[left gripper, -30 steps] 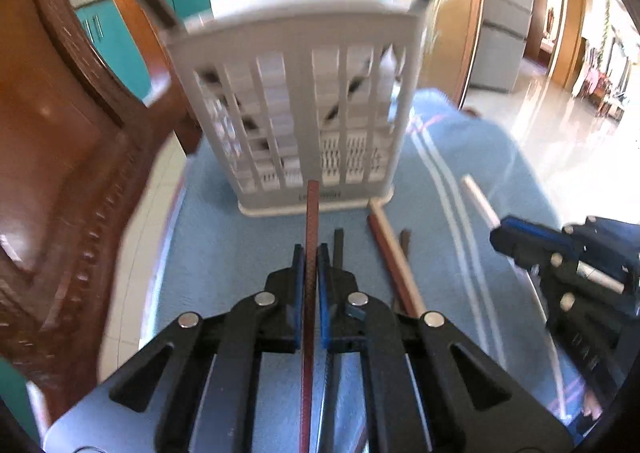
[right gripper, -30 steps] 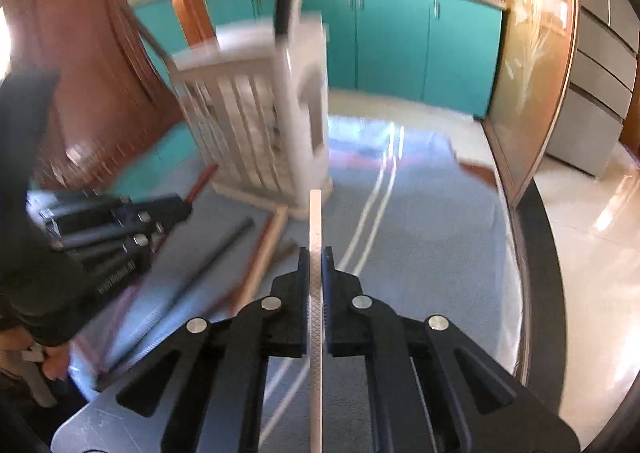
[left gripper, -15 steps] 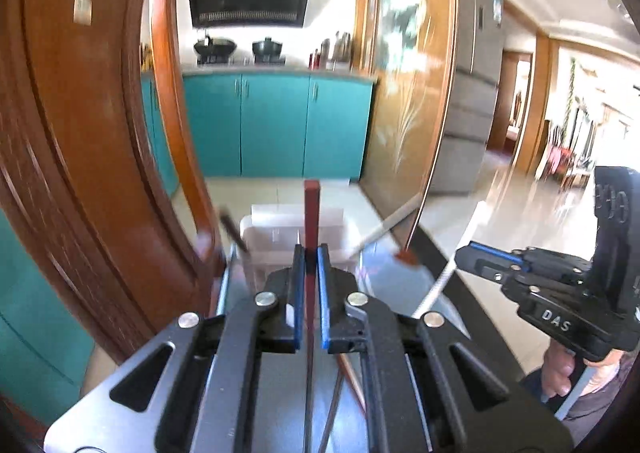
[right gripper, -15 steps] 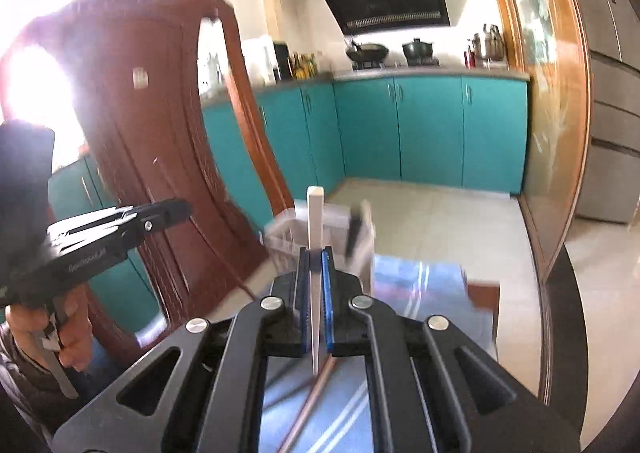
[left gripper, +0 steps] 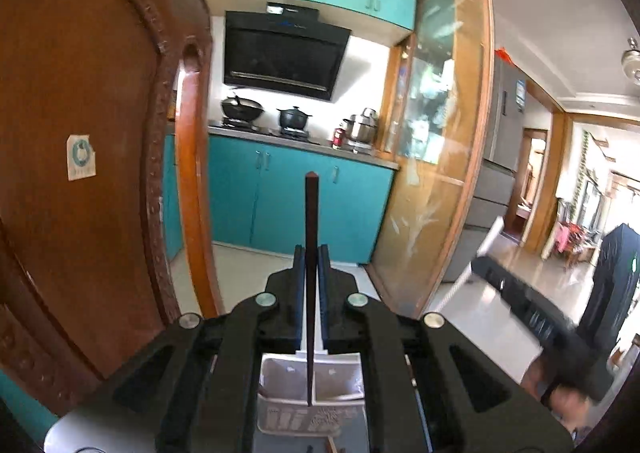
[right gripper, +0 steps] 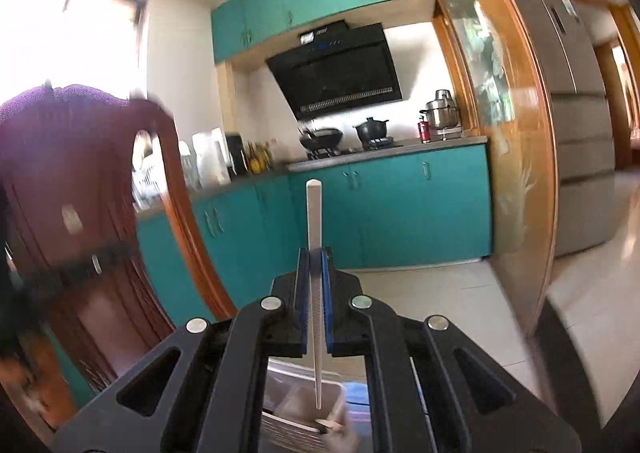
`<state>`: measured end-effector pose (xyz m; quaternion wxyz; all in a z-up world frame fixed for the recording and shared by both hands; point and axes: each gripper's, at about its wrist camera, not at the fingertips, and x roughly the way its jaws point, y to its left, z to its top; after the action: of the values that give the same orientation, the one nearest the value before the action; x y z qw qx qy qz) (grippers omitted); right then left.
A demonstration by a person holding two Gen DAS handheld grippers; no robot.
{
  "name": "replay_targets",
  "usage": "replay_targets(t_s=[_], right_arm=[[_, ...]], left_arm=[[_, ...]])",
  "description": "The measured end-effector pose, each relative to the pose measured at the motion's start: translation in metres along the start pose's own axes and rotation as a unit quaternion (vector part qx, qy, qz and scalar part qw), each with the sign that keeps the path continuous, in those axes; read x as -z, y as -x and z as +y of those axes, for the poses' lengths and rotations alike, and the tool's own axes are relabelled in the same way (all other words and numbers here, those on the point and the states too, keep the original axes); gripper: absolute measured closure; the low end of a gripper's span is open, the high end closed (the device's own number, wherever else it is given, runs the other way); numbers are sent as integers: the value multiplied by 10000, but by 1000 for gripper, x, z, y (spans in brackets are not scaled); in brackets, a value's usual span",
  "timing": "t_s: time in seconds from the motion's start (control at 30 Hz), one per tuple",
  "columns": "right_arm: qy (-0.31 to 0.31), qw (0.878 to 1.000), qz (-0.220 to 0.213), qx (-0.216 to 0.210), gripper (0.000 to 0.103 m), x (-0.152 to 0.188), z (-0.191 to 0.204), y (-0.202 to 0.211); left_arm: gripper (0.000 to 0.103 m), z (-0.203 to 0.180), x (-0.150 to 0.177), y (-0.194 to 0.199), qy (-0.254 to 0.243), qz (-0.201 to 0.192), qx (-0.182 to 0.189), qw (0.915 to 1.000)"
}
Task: Organize utensils
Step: 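Lift both chopsticks over the white holder and open both grippers to drop them, then move both grippers back down to the remaining chopsticks on the cloth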
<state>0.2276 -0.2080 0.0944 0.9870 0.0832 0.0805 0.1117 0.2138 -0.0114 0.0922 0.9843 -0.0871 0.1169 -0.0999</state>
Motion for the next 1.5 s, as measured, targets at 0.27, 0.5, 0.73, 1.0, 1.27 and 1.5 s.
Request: replay_targets(t_s=[0.27,0.5,0.73,1.0,1.27,1.5], right_arm=[[242,9982,534,-120,96,42,9,-22],[537,9975,448,-8,91,46,18,-6],[820,9954,187,-454,83,44,28,45],[492,9698,2245,-810,83,153,8,18],[-202,9120,4094,-149,66,238,-16,-42],[-189,8999,4350,-253,87,262,2,-45]], left_arm=[[96,6,27,-49,-110,223,-582,9980],[96,-1,51,-61,-340,558,-626,9959],[96,-1,56,-49,-423,584,-569,9958],[81,1,71,-8,-531,48,-592,9968],[70,23,145,-28,-568,1187,-218,9911],[70,12,189,-51,-986,2121,-212,9720]])
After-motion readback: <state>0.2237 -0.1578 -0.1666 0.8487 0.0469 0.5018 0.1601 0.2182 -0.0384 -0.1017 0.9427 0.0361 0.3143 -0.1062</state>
